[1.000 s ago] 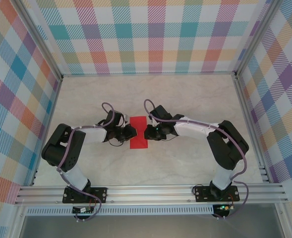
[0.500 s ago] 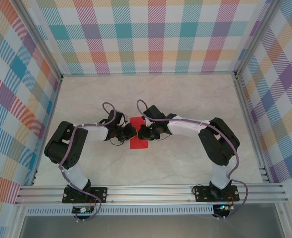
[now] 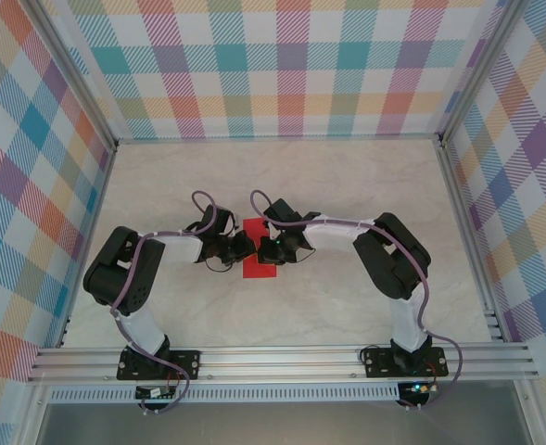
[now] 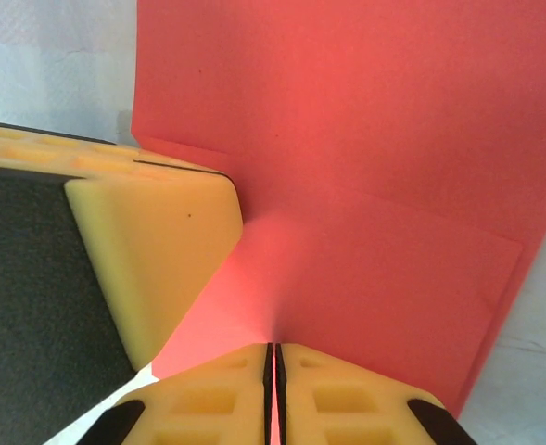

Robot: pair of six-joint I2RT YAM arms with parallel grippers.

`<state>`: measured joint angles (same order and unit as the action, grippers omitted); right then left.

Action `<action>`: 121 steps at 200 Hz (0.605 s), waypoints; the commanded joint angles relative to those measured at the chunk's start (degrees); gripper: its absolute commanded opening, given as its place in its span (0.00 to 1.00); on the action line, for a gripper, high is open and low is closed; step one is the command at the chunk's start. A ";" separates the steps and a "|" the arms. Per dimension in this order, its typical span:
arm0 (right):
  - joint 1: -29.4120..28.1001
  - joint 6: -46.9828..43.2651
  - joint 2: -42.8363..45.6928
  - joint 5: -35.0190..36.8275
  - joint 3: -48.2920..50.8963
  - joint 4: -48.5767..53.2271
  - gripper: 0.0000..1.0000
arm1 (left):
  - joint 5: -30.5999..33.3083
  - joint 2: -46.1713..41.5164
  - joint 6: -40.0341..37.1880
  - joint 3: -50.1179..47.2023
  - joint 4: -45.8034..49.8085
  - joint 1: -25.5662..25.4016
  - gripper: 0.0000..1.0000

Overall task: Fold a paper plane with a square sheet of paper (pick it up from the middle)
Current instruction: Fold the triangle a second time at the center of the table.

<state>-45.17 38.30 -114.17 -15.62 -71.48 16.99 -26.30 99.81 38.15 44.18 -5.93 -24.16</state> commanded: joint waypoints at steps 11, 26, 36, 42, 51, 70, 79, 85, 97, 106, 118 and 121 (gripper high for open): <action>-0.27 -1.40 -0.73 -0.18 -0.74 3.19 0.12 | 3.20 0.60 0.30 0.34 2.90 -0.71 0.09; -0.27 -2.07 -0.23 -0.94 0.17 3.94 0.12 | 3.83 0.74 0.49 0.34 3.33 -0.70 0.09; -0.27 -2.55 0.23 -1.32 0.71 4.72 0.12 | 4.22 0.72 0.53 0.21 3.47 -0.71 0.09; -0.27 -2.85 0.52 -1.58 1.05 5.16 0.12 | 4.41 0.74 0.59 0.15 3.43 -0.70 0.09; -0.32 -3.50 0.99 -2.09 1.43 5.71 0.12 | 4.67 0.82 0.77 0.18 3.47 -0.71 0.09; -0.29 -4.65 2.04 -3.38 2.35 6.85 0.12 | 5.03 0.98 1.02 0.04 3.41 -0.71 0.09; -0.26 -5.09 2.51 -3.63 2.77 7.23 0.12 | 5.15 1.04 1.13 0.04 3.39 -0.71 0.09; -0.27 -5.25 2.75 -3.63 3.03 7.60 0.12 | 5.20 1.13 1.12 0.07 3.37 -0.67 0.09; -0.27 -5.67 3.25 -3.51 3.51 8.29 0.12 | 5.29 1.26 1.21 0.09 3.35 -0.71 0.09; -0.27 -5.82 3.50 -3.25 3.93 8.67 0.12 | 5.28 1.25 1.29 0.17 3.38 -0.70 0.09; -0.27 -5.91 3.91 -3.18 4.57 9.03 0.12 | 5.24 1.31 1.23 0.04 3.32 -0.71 0.09; -0.27 -5.89 4.03 -3.19 4.74 9.10 0.12 | 5.25 1.28 1.25 0.10 3.37 -0.71 0.09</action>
<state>-45.10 34.17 -112.12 -17.63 -68.75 20.75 -25.69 99.81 39.11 44.18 -5.80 -24.27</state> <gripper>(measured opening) 0.122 0.090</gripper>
